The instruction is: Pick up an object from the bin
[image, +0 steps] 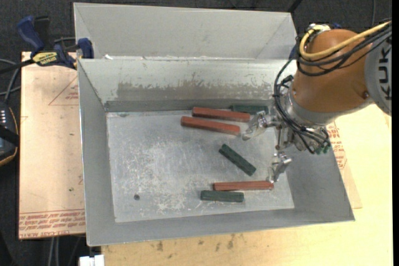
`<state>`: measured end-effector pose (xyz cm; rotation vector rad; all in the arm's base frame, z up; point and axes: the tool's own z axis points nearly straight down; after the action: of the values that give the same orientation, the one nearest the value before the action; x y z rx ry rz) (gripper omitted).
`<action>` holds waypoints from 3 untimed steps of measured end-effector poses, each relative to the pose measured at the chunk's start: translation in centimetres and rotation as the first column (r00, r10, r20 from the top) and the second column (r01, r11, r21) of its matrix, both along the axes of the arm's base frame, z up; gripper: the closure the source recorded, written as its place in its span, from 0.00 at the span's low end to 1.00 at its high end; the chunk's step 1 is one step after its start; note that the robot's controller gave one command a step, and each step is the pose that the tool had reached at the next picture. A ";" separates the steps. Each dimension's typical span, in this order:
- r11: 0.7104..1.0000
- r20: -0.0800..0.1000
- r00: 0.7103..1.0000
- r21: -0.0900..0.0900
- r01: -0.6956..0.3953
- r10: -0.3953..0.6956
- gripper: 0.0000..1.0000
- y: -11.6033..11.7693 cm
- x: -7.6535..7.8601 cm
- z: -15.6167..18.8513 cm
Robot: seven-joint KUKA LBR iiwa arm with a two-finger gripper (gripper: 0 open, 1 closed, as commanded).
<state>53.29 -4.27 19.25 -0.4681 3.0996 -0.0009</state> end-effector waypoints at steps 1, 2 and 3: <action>0.997 -0.002 0.997 0.000 -0.073 0.073 0.00 1.1 -2.3 -6.1; 1.000 0.015 1.000 0.002 -0.009 0.009 1.00 0.7 -0.7 -11.5; 1.000 0.015 1.000 0.002 -0.009 0.009 1.00 0.7 -0.7 -11.5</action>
Offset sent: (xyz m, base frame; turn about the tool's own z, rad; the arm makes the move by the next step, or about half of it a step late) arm -0.0142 0.0052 -0.1225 -0.0088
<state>52.60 -3.52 7.74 -0.4803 3.0828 -0.0004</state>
